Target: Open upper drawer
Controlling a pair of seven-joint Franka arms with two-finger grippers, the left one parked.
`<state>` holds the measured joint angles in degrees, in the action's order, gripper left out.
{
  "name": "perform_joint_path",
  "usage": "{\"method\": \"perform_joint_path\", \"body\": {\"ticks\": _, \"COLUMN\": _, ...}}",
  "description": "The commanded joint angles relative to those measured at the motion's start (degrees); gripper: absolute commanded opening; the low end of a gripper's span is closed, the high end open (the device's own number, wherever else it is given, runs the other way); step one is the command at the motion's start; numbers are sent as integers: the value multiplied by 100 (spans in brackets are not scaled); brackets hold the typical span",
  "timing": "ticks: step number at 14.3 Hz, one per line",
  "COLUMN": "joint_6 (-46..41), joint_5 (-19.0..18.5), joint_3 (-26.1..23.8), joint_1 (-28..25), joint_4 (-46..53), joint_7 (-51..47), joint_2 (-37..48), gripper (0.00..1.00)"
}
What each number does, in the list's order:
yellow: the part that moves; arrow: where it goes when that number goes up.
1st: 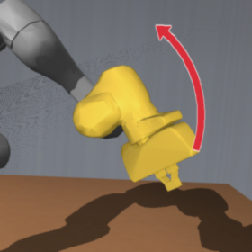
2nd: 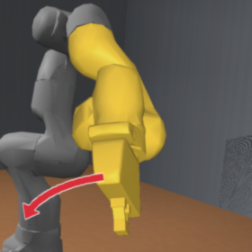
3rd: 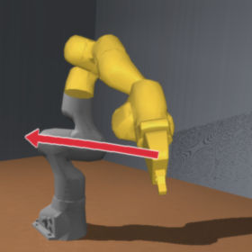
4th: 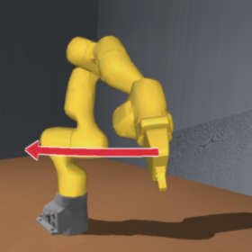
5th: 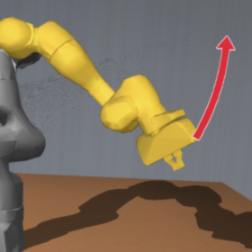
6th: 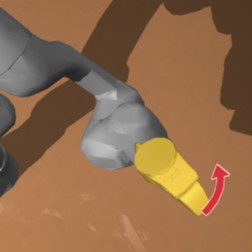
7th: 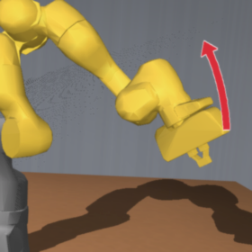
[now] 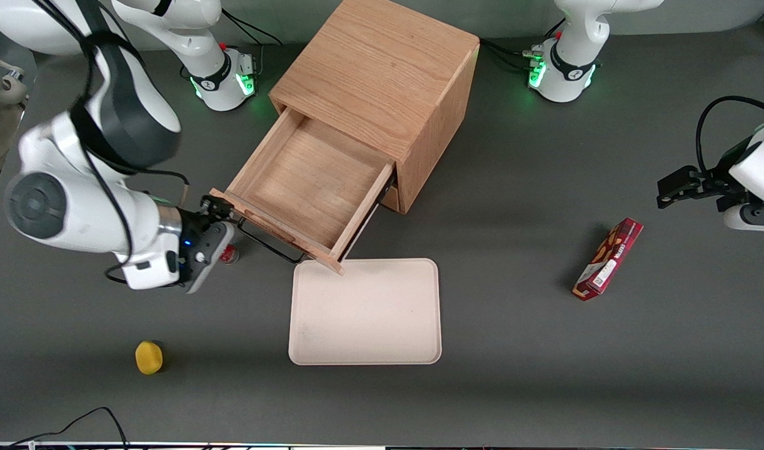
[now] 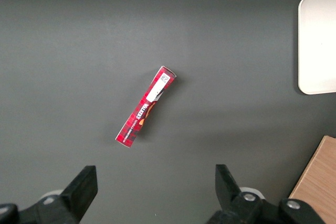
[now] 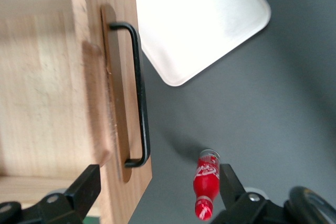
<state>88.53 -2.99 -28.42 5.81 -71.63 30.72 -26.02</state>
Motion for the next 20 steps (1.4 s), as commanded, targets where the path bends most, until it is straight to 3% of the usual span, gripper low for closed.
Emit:
{"method": "perform_joint_path", "body": {"ticks": 1, "joint_6": -187, "joint_5": -106, "joint_3": -41, "joint_1": -28, "joint_4": 150, "joint_7": -1256, "joint_2": 613, "gripper": 100}}
{"method": "perform_joint_path", "body": {"ticks": 6, "joint_6": -327, "joint_5": -158, "joint_3": 21, "joint_1": -1, "joint_4": 88, "joint_7": -4026, "joint_2": 1467, "gripper": 100}}
{"method": "perform_joint_path", "body": {"ticks": 9, "joint_6": -757, "joint_5": -176, "joint_3": 476, "joint_1": 16, "joint_4": 44, "joint_7": -4188, "joint_2": 1800, "gripper": 100}}
{"method": "perform_joint_path", "body": {"ticks": 12, "joint_6": -838, "joint_5": 25, "joint_3": 1082, "joint_1": 16, "joint_4": -997, "joint_7": -4407, "joint_2": 2494, "gripper": 100}}
{"method": "perform_joint_path", "body": {"ticks": 16, "joint_6": -418, "joint_5": 202, "joint_3": 1514, "joint_1": 25, "joint_4": -2308, "joint_7": -4557, "joint_2": 3206, "gripper": 100}}
{"method": "perform_joint_path", "body": {"ticks": 20, "joint_6": 408, "joint_5": 614, "joint_3": 1751, "joint_1": 34, "joint_4": -3512, "joint_7": -4540, "joint_2": 3848, "gripper": 100}}
